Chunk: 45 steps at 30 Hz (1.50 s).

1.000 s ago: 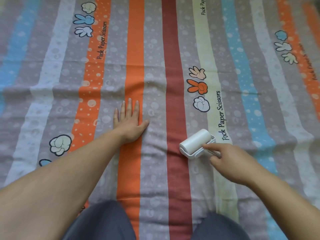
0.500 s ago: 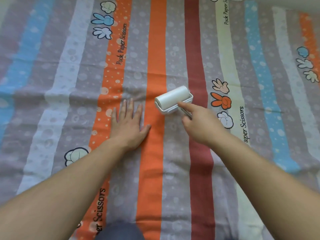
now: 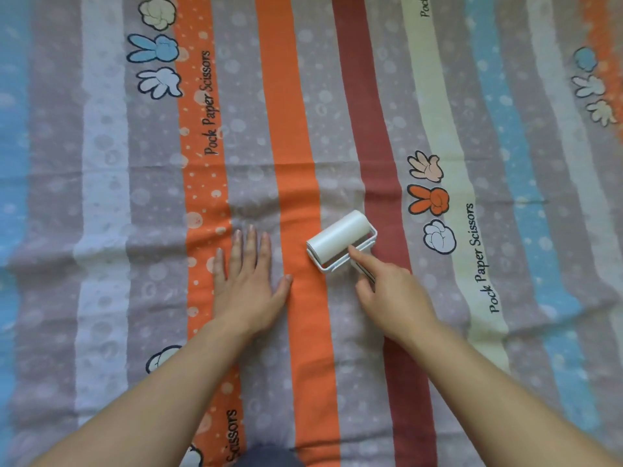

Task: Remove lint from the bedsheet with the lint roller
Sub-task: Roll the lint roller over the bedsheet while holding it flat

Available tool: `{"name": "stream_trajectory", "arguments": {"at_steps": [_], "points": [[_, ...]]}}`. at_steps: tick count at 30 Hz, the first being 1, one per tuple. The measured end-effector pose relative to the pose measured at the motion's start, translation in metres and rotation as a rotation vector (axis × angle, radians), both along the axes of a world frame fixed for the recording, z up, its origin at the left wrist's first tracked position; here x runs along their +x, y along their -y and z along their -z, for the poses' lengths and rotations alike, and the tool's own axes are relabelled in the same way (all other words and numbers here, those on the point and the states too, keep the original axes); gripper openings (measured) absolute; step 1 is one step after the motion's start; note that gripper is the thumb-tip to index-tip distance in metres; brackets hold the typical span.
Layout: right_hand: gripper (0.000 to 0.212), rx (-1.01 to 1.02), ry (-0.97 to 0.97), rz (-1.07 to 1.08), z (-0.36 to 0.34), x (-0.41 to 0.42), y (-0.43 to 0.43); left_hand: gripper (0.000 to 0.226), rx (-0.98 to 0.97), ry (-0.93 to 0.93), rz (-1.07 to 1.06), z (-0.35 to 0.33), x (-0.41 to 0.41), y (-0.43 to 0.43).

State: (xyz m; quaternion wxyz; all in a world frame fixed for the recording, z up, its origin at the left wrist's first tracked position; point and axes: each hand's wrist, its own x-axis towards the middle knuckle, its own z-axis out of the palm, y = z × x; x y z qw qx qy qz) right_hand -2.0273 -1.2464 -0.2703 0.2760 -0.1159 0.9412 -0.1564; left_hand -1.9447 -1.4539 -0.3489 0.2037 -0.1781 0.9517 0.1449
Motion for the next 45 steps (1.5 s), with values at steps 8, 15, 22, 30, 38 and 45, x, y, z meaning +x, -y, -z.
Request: {"name": "stream_trajectory", "arguments": {"at_steps": [8, 15, 22, 30, 38, 45], "points": [[0.052, 0.106, 0.081, -0.023, -0.01, 0.029, -0.058, 0.081, -0.013, 0.064, -0.011, -0.016, -0.01, -0.02], [0.056, 0.145, 0.031, -0.053, -0.01, 0.055, -0.093, 0.081, -0.026, 0.016, -0.026, -0.002, -0.005, -0.023], [0.055, 0.197, 0.058, -0.098, -0.029, 0.066, -0.122, 0.078, -0.066, 0.008, -0.06, -0.009, 0.004, -0.034], [0.049, 0.189, 0.171, -0.171, -0.084, 0.034, -0.131, 0.077, -0.105, 0.081, -0.14, -0.025, 0.03, -0.024], [0.051, -0.138, -0.057, -0.144, -0.05, 0.025, -0.025, 0.079, -0.124, 0.044, -0.124, -0.025, 0.042, 0.009], [0.049, -0.148, -0.15, -0.11, 0.007, 0.005, 0.084, 0.093, -0.116, 0.028, -0.025, -0.005, 0.034, 0.05]]}}
